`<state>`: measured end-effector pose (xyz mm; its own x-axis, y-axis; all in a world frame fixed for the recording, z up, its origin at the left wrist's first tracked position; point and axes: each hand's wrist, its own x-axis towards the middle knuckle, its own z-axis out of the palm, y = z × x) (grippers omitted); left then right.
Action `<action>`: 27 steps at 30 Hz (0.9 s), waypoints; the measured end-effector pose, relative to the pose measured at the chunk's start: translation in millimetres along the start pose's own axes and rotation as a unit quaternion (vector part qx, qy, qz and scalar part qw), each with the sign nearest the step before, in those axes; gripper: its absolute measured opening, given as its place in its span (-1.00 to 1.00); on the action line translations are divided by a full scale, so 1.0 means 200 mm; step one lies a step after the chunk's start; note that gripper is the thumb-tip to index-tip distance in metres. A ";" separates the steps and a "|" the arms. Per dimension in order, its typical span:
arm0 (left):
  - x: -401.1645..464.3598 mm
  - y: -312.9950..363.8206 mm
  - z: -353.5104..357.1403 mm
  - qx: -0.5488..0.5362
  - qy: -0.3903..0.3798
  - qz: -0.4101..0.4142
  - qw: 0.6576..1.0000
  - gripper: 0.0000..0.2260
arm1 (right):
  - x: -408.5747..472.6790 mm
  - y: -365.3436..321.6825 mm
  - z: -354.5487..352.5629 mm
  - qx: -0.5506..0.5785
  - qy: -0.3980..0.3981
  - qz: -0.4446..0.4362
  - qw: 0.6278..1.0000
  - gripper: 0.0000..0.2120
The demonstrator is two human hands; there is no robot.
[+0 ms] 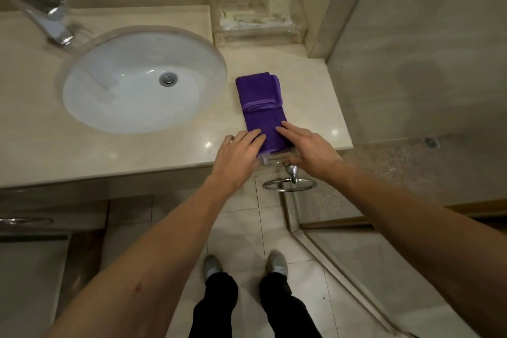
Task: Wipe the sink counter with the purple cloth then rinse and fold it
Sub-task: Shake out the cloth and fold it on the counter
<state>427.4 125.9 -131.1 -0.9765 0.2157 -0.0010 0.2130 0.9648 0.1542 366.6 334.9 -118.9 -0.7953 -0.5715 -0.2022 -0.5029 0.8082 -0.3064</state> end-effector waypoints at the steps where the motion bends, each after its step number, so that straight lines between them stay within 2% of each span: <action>1: 0.01 0.00 0.01 0.009 0.007 0.001 1.000 -0.53 | 0.00 0.00 0.01 0.004 0.008 -0.006 1.000 -0.19; 6: 0.03 0.01 -0.02 0.044 -0.008 0.016 0.999 -0.51 | 0.02 0.01 0.02 0.016 0.020 -0.027 0.999 -0.23; 8: 0.03 0.02 -0.02 0.042 -0.007 0.018 0.999 -0.54 | 0.01 -0.02 0.01 0.021 0.028 -0.039 0.999 -0.30; 12: 0.00 0.05 -0.04 0.029 0.017 0.025 0.999 -0.73 | -0.03 -0.06 0.00 -0.008 0.035 -0.053 0.998 -0.38; 15: -0.02 0.05 -0.07 -0.010 0.026 0.017 0.999 -0.83 | -0.05 -0.09 0.03 -0.024 0.039 -0.058 0.997 -0.43; 17: -0.02 0.04 -0.10 -0.089 0.020 -0.024 0.996 -0.84 | -0.05 -0.10 0.02 -0.008 0.052 -0.052 0.997 -0.52; 22: 0.03 -0.02 -0.20 -0.293 0.023 -0.125 0.948 -0.81 | -0.02 -0.09 -0.12 0.145 0.043 0.014 0.988 -0.69; 27: 0.11 -0.03 -0.20 -0.415 0.058 -0.235 0.877 -0.78 | 0.12 -0.05 -0.18 0.274 0.036 0.082 0.958 -0.75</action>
<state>403.4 118.8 -91.8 -0.9568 -0.2400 -0.1639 -0.2653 0.4906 0.8300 339.9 317.5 -86.4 -0.8798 -0.4163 -0.2296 -0.1330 0.6792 -0.7218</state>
